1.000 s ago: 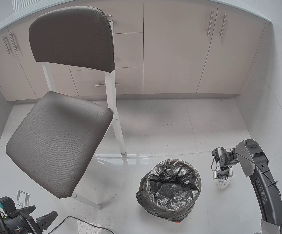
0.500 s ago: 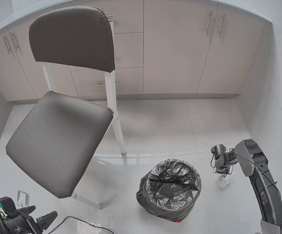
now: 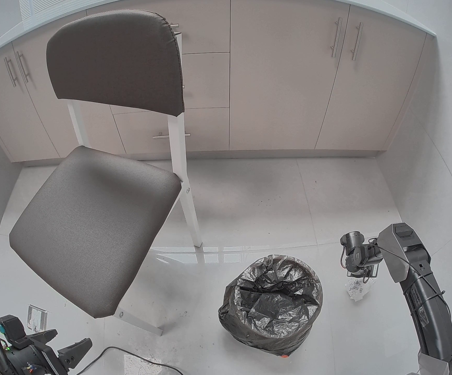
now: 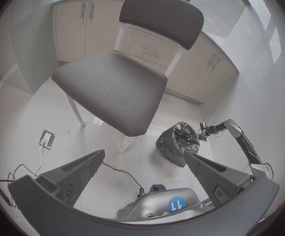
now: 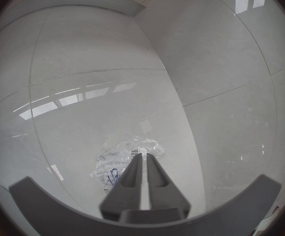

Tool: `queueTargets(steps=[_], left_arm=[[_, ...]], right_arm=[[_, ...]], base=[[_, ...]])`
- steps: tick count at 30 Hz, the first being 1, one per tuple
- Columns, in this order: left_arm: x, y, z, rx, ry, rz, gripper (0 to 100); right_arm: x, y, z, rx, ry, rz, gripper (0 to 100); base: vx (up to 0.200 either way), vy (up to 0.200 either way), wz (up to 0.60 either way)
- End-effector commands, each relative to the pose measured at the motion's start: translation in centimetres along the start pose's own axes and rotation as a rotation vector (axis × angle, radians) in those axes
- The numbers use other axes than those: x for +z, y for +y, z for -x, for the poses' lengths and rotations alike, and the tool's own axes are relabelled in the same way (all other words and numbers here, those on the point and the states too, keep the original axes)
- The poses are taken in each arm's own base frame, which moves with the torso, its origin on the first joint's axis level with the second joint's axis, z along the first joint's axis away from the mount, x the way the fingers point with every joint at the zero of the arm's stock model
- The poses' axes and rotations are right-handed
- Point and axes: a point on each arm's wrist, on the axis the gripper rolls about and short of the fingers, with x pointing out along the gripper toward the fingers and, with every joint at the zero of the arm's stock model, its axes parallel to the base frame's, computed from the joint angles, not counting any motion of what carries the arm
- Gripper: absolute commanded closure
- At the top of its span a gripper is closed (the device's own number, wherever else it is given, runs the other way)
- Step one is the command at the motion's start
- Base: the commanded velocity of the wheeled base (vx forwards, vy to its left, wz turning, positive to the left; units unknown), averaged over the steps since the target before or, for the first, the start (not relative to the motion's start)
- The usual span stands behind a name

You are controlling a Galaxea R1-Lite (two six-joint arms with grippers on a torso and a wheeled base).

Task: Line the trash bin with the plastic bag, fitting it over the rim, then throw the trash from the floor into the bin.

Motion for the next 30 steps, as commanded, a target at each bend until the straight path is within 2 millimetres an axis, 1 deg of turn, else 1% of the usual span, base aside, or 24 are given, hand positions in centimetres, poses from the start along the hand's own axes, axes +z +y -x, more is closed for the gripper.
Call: queueTargets(steps=[1, 7, 12, 19, 24, 30], left_arm=[[-0.4, 0.3, -0.1, 0.009, 0.013, -0.005, 0], [-0.4, 0.3, -0.1, 0.01, 0.014, -0.005, 0], [-0.5, 0.3, -0.1, 0.016, 0.022, -0.008, 0], [-0.5, 0.3, -0.1, 0.017, 0.023, -0.01, 0], [-0.5, 0.3, -0.1, 0.017, 0.023, -0.01, 0], [-0.5, 0.3, -0.1, 0.017, 0.023, -0.01, 0]], right_arm=[[0.1, 0.0, 0.0, -0.001, -0.003, -0.007, 0], [0.2, 0.0, 0.0, -0.014, -0.021, -0.035, 0], [1.5, -0.3, -0.5, 0.031, -0.09, -0.107, 0], [1.6, -1.0, -1.1, 0.005, -0.076, -0.089, 0], [1.3, -1.2, -1.1, -0.061, -0.068, -0.04, 0], [1.2, -1.2, -1.1, -0.068, -0.061, -0.032, 0]], base=[[0.0, 0.0, 0.0], [0.0, 0.0, 0.0], [0.0, 0.0, 0.0], [0.0, 0.0, 0.0], [0.0, 0.0, 0.0], [0.0, 0.0, 0.0]])
